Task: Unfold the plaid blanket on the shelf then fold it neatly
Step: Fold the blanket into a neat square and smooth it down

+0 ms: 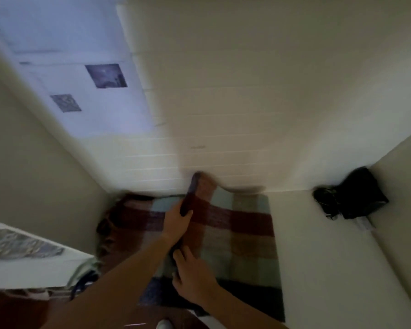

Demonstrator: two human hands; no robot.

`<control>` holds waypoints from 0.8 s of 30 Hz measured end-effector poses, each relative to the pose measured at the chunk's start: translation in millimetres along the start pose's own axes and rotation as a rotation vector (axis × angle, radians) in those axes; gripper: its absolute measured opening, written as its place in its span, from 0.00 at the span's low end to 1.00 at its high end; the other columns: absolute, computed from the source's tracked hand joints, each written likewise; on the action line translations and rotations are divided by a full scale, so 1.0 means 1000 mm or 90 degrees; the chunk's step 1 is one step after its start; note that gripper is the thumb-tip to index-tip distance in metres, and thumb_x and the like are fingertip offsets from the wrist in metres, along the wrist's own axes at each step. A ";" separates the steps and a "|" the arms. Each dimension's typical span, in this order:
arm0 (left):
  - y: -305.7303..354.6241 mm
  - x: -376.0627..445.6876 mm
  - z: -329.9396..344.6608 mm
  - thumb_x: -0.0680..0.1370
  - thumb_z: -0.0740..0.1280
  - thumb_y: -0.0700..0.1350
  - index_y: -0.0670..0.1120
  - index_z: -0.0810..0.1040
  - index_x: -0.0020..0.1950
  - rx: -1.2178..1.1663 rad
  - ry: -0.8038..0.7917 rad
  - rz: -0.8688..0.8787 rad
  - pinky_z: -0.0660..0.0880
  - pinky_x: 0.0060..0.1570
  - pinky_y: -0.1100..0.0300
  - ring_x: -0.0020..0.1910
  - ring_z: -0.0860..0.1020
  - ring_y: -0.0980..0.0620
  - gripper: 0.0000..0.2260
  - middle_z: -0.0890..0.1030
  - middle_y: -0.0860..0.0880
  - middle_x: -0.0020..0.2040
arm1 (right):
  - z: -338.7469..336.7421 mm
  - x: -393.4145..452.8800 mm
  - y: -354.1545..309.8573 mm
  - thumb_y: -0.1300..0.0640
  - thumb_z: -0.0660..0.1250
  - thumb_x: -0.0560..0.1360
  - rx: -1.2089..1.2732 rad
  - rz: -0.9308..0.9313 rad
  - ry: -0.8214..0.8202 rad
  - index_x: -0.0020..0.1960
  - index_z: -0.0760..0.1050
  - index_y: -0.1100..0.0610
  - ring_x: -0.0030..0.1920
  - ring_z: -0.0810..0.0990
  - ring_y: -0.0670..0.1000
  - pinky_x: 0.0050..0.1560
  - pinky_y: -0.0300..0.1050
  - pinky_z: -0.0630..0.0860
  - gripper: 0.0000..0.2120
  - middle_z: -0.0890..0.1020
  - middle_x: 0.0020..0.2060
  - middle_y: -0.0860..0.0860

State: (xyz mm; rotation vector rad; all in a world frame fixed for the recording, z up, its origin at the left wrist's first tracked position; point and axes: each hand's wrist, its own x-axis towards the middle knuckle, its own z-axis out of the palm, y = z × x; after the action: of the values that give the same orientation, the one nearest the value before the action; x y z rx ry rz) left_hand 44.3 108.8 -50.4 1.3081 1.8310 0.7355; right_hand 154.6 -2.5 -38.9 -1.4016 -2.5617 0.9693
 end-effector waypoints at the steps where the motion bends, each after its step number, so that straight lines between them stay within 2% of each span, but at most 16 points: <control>1: -0.009 -0.002 -0.015 0.77 0.70 0.42 0.43 0.74 0.67 0.012 0.021 0.002 0.74 0.57 0.53 0.59 0.78 0.43 0.19 0.81 0.42 0.60 | 0.007 0.009 -0.013 0.52 0.59 0.79 0.003 -0.009 -0.014 0.69 0.59 0.55 0.43 0.75 0.59 0.37 0.50 0.69 0.21 0.67 0.63 0.58; 5: -0.044 -0.009 -0.074 0.77 0.69 0.41 0.45 0.74 0.67 0.057 0.076 0.003 0.70 0.53 0.61 0.57 0.79 0.44 0.18 0.82 0.43 0.58 | 0.037 0.039 -0.062 0.51 0.60 0.78 0.005 -0.025 -0.050 0.71 0.58 0.54 0.47 0.77 0.64 0.39 0.53 0.72 0.24 0.65 0.67 0.59; 7: -0.062 -0.010 -0.098 0.78 0.68 0.41 0.44 0.74 0.67 0.063 0.103 0.000 0.69 0.52 0.61 0.58 0.79 0.43 0.18 0.82 0.43 0.58 | 0.050 0.051 -0.084 0.52 0.60 0.77 0.008 -0.023 -0.056 0.70 0.58 0.55 0.47 0.77 0.64 0.41 0.56 0.76 0.24 0.66 0.66 0.59; 10: -0.082 -0.009 -0.123 0.79 0.66 0.42 0.43 0.73 0.68 0.064 0.135 -0.022 0.71 0.53 0.55 0.58 0.78 0.40 0.17 0.81 0.41 0.59 | 0.064 0.067 -0.110 0.54 0.60 0.77 0.016 -0.022 -0.045 0.72 0.57 0.56 0.49 0.77 0.66 0.44 0.58 0.75 0.26 0.66 0.67 0.60; 14: -0.109 -0.002 -0.146 0.81 0.63 0.47 0.42 0.67 0.73 0.100 0.159 -0.082 0.73 0.61 0.44 0.63 0.75 0.38 0.21 0.77 0.39 0.65 | 0.081 0.088 -0.135 0.55 0.61 0.77 0.029 -0.031 -0.040 0.75 0.53 0.55 0.52 0.76 0.67 0.45 0.57 0.74 0.30 0.62 0.72 0.59; 18: -0.128 0.002 -0.159 0.81 0.61 0.46 0.42 0.69 0.70 0.137 0.207 -0.122 0.76 0.55 0.42 0.59 0.77 0.37 0.18 0.78 0.38 0.62 | 0.094 0.105 -0.147 0.55 0.62 0.78 0.052 -0.039 -0.041 0.77 0.49 0.54 0.52 0.77 0.65 0.45 0.57 0.75 0.33 0.61 0.74 0.60; 21: -0.139 0.006 -0.165 0.81 0.62 0.45 0.38 0.65 0.73 0.165 0.212 -0.143 0.72 0.61 0.43 0.64 0.73 0.35 0.22 0.75 0.35 0.67 | 0.099 0.110 -0.147 0.48 0.63 0.77 0.094 -0.047 -0.075 0.75 0.54 0.53 0.55 0.76 0.63 0.50 0.57 0.76 0.30 0.66 0.70 0.58; 24: -0.147 0.012 -0.167 0.78 0.67 0.43 0.39 0.57 0.76 0.193 0.171 -0.105 0.69 0.65 0.42 0.68 0.69 0.35 0.30 0.68 0.35 0.72 | 0.096 0.110 -0.134 0.38 0.57 0.78 0.132 0.033 -0.081 0.65 0.64 0.53 0.55 0.76 0.60 0.53 0.55 0.74 0.23 0.73 0.62 0.56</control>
State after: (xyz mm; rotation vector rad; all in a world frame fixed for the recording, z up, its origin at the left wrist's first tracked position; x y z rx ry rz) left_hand -173.2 70.1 -78.7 1.2708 2.3083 0.5836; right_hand -41.2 -16.0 -67.7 -1.3980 -2.4337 1.3301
